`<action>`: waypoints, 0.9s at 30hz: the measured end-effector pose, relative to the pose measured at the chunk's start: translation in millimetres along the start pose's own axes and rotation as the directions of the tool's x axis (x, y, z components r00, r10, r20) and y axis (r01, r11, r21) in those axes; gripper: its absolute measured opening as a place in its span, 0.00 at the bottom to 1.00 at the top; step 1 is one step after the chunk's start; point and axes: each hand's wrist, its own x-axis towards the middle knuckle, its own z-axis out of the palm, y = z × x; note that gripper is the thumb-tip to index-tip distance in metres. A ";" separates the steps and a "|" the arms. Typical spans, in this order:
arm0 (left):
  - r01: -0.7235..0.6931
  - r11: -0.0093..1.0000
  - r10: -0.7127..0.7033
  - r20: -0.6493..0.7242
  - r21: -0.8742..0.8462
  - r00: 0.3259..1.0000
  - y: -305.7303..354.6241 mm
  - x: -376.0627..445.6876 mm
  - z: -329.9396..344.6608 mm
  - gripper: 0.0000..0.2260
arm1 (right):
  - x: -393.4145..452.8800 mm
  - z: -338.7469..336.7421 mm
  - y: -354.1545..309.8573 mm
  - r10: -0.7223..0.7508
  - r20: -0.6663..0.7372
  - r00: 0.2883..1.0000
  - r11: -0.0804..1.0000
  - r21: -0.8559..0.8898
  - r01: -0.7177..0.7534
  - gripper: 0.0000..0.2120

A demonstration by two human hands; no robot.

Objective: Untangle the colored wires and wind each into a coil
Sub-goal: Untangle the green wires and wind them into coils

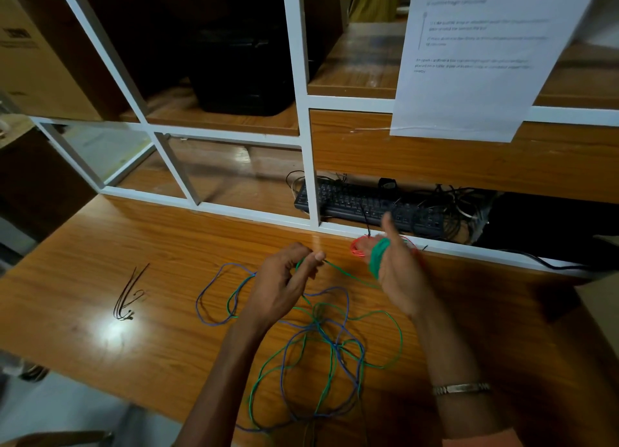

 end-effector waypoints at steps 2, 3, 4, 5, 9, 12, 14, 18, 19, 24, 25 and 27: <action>-0.020 0.999 0.021 -0.034 0.033 0.999 -0.2 7.3 -4.7 0.15 | -7.6 11.0 7.3 0.208 0.175 0.962 0.960 -0.225 -0.167 0.46; -0.023 0.999 0.026 -0.054 0.045 0.998 -0.7 10.0 -6.9 0.15 | -11.8 16.9 10.9 0.283 0.266 0.922 0.928 -0.320 -0.193 0.48; -0.024 0.998 0.028 -0.069 0.057 0.997 -2.2 12.2 -8.6 0.14 | -14.8 22.4 13.6 0.336 0.342 0.877 0.900 -0.390 -0.193 0.51; -0.017 0.998 0.022 -0.074 0.066 0.997 -4.8 13.6 -9.9 0.14 | -16.9 26.1 16.3 0.377 0.410 0.830 0.883 -0.430 -0.189 0.54; 0.115 0.993 -0.116 -0.055 -0.017 0.992 -12.3 9.3 -13.8 0.13 | -24.8 30.3 13.2 0.348 0.612 0.711 0.922 -0.359 -0.142 0.40; 0.160 0.982 -0.158 0.023 -0.103 0.987 -12.1 -0.5 -12.2 0.15 | -21.4 22.5 17.5 0.289 0.746 0.600 0.957 -0.213 -0.197 0.34; 0.157 0.979 -0.151 0.053 -0.128 0.987 -11.6 -4.5 -7.0 0.14 | -16.1 18.1 24.7 0.208 0.798 0.565 0.964 -0.068 -0.259 0.30; 0.182 0.969 -0.164 0.115 -0.167 0.980 -13.2 -10.7 15.6 0.10 | -13.9 17.8 24.2 0.013 0.725 0.689 0.881 0.318 -0.351 0.27; 0.174 0.972 -0.153 0.138 -0.155 0.978 -13.9 -13.0 21.4 0.09 | -14.5 20.0 22.5 -0.002 0.651 0.759 0.866 0.381 -0.324 0.27; 0.119 0.990 -0.131 0.191 0.075 0.973 -18.8 -18.1 37.5 0.11 | -14.0 29.7 12.7 -0.062 0.305 0.950 0.737 0.656 -0.163 0.22; 0.101 0.987 -0.124 0.194 0.123 0.973 -19.3 -19.5 39.0 0.11 | -11.9 28.4 12.1 -0.069 0.263 0.962 0.721 0.679 -0.134 0.22; 0.056 0.976 -0.091 0.161 0.210 0.983 -19.4 -22.9 40.5 0.11 | -9.2 25.9 11.3 -0.063 0.223 0.973 0.722 0.683 -0.109 0.21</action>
